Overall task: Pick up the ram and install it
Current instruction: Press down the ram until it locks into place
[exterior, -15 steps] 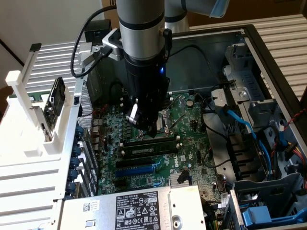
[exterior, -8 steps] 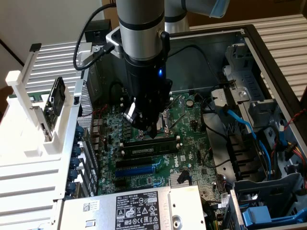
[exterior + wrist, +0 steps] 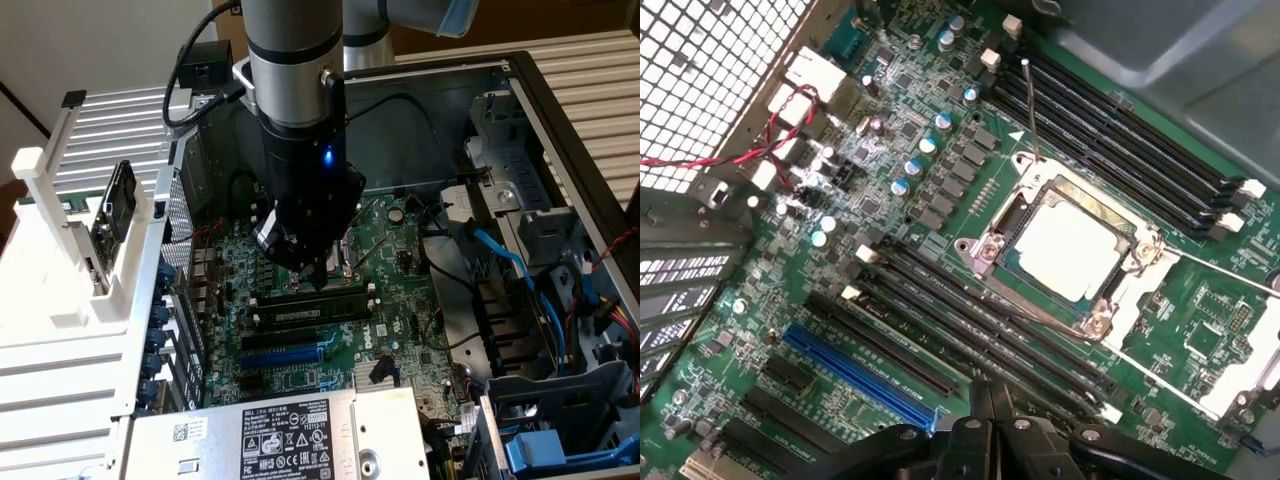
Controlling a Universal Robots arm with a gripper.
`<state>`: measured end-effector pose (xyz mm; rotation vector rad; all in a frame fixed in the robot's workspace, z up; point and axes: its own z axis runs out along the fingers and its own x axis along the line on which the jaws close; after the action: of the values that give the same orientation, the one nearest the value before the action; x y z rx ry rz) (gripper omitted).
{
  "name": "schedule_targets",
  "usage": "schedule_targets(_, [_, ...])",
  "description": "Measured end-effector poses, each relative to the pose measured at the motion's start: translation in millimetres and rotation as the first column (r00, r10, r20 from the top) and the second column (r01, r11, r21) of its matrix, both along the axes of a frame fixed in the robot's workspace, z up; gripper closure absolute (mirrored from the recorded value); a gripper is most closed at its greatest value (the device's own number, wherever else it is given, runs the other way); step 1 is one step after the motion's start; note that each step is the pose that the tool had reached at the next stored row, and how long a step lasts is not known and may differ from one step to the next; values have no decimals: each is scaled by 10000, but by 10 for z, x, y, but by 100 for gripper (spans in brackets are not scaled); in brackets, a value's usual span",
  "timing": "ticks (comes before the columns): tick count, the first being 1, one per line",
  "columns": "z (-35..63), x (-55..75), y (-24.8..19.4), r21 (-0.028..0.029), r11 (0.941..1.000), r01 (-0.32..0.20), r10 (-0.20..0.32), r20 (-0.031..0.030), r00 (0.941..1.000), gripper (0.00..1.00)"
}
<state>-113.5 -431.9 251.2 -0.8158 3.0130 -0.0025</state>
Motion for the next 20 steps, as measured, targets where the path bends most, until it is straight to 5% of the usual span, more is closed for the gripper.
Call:
schedule_targets(3, [-3,0,0,1,9987,512,-512,0,9987,90])
schedule_targets(6, [-8,0,0,0,9884,1520,-1520,0,9884,90])
schedule_targets(9, [-14,0,0,0,9591,2831,-2831,0,9591,90])
schedule_targets(11, [-16,0,0,1,9488,3160,-3160,0,9488,90])
schedule_targets(12, [-18,0,0,0,9377,3475,-3475,0,9377,90])
schedule_targets(16, [-22,0,0,0,9117,4108,-4108,0,9117,90])
schedule_targets(17, [-24,0,0,1,8976,4409,-4409,0,8976,90])
schedule_targets(19, [-25,0,0,0,8822,4709,-4709,0,8822,90])
schedule_targets(20, [-27,0,0,0,8660,5001,-5001,0,8660,90])
